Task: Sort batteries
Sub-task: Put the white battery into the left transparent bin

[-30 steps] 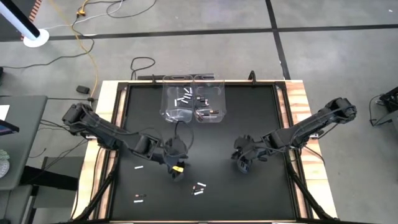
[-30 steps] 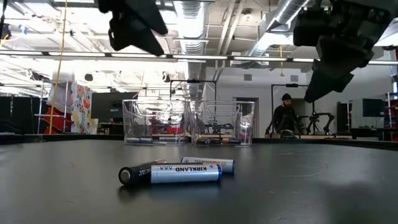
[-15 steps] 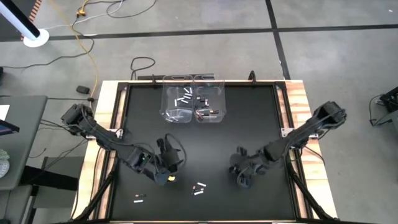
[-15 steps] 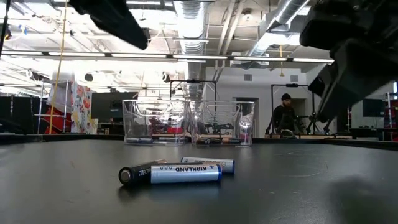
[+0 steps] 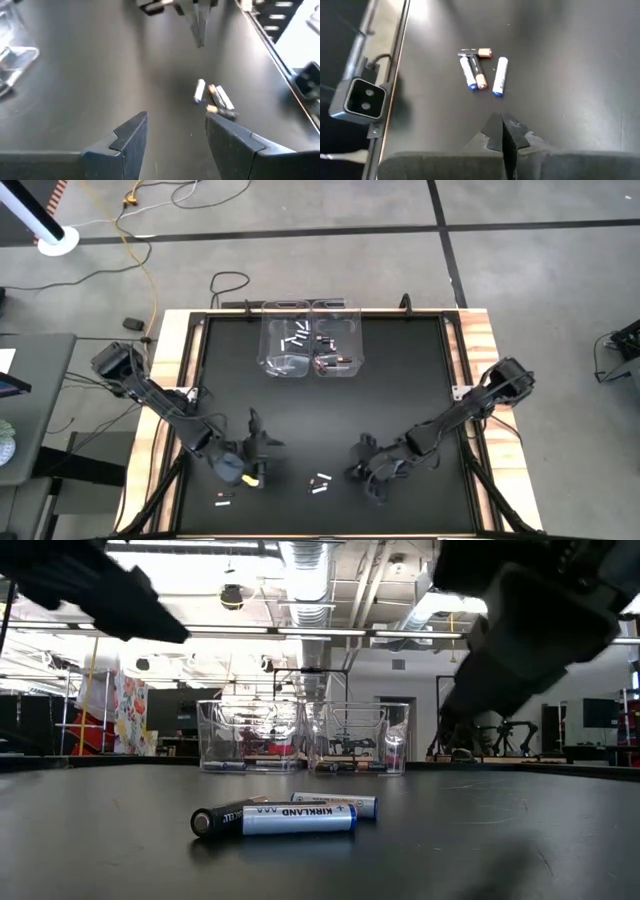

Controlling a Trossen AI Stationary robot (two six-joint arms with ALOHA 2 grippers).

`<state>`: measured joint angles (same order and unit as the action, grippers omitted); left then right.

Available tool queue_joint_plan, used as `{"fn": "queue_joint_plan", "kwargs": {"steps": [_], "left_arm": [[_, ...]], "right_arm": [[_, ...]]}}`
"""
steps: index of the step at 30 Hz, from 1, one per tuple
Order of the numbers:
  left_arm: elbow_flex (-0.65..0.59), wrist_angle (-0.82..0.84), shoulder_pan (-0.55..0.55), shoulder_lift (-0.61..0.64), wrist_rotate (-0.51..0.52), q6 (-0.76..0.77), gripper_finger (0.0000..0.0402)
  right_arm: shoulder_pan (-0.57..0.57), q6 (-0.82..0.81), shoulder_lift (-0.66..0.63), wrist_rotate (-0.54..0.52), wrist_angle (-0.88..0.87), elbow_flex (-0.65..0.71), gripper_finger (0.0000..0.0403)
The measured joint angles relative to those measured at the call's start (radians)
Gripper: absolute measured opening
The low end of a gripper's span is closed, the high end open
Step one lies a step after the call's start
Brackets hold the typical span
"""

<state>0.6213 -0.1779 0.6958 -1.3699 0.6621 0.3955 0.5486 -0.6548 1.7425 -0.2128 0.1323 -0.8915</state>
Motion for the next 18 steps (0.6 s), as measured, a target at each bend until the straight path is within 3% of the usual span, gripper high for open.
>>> {"fn": "queue_joint_plan", "kwargs": {"steps": [11, 18], "left_arm": [[-0.107, -0.018, 0.008, 0.152, -0.123, -0.082, 0.0194], [-0.107, -0.014, 0.013, 0.160, -0.247, -0.151, 0.0194]], "right_arm": [[-0.012, 0.002, 0.188, 0.002, -0.546, -0.392, 0.0008], [-0.056, -0.080, 0.223, 0.002, -0.587, -0.521, 0.0048]]}}
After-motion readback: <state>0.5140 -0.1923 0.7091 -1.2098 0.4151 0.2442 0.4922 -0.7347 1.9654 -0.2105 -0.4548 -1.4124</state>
